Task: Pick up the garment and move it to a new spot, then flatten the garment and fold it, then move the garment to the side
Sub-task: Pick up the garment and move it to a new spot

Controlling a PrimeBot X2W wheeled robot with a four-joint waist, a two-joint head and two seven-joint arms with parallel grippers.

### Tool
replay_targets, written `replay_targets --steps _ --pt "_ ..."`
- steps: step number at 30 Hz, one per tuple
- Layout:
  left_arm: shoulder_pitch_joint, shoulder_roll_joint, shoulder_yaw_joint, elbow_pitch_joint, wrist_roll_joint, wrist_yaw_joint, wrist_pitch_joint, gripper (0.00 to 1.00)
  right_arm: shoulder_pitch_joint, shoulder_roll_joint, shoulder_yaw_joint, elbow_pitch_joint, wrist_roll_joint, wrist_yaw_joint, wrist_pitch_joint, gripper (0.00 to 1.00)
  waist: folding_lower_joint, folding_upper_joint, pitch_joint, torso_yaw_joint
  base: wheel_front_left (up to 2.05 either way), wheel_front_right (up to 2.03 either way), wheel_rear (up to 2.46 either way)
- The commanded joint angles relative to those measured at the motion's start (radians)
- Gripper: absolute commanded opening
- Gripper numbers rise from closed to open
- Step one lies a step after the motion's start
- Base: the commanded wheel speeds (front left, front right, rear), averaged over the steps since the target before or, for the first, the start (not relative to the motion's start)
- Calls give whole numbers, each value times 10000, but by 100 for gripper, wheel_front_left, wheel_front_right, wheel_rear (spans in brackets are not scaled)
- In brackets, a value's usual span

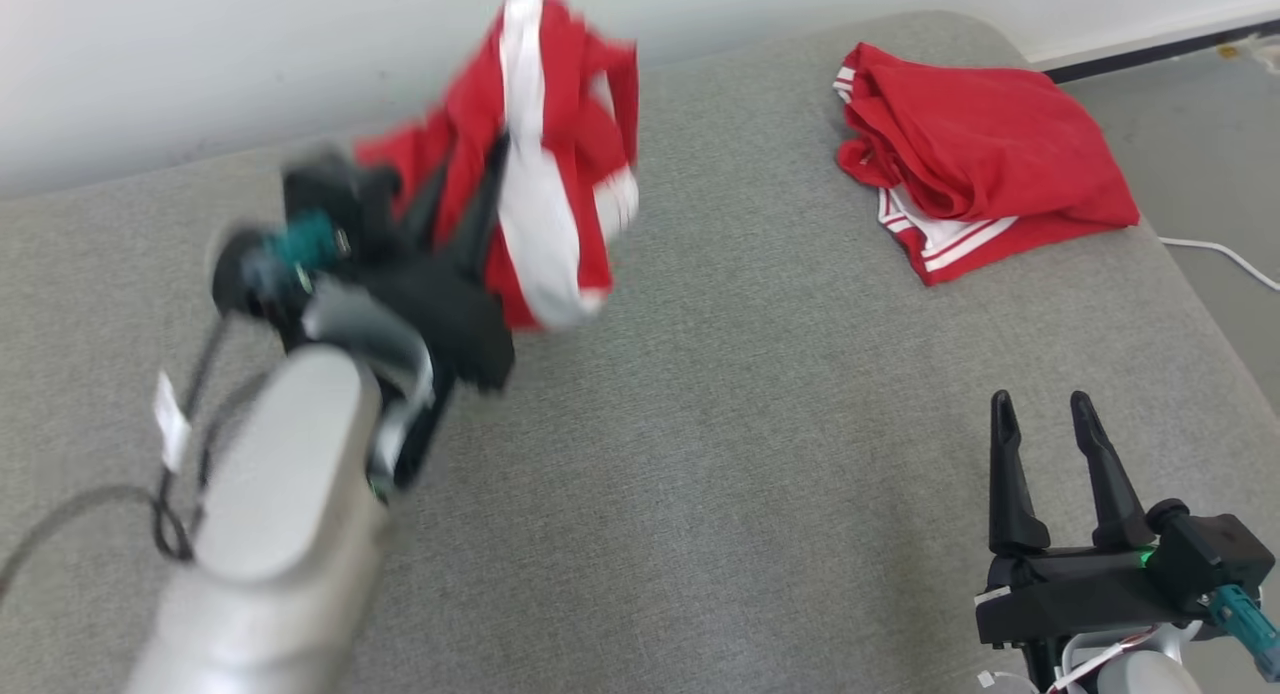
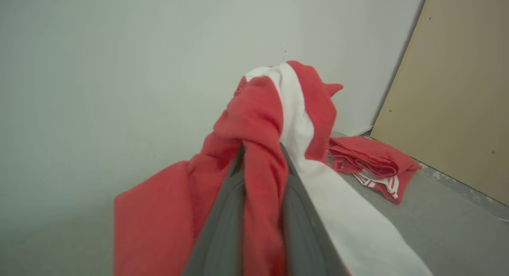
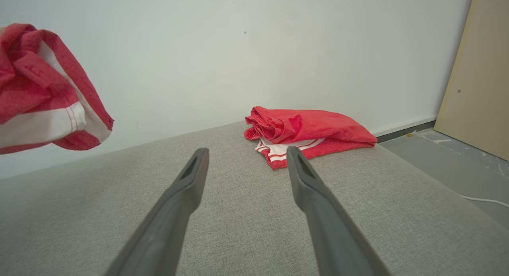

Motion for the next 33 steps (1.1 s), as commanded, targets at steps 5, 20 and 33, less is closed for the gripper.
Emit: replay_targets --steps 5,20,33 --pt "1459 -234 -165 397 -193 245 -581 0 -74 72 240 119 116 -31 -43 100 1 1 83 -139 0 0 0" --pt "2396 -604 -989 1352 64 236 -1800 100 232 95 477 323 -9 -31 -44 100 1 1 -528 584 0 0 0" --pt "4272 674 802 -1437 559 1068 -2024 100 795 -151 679 266 -181 -31 -45 100 1 1 -1485 1734 0 0 0"
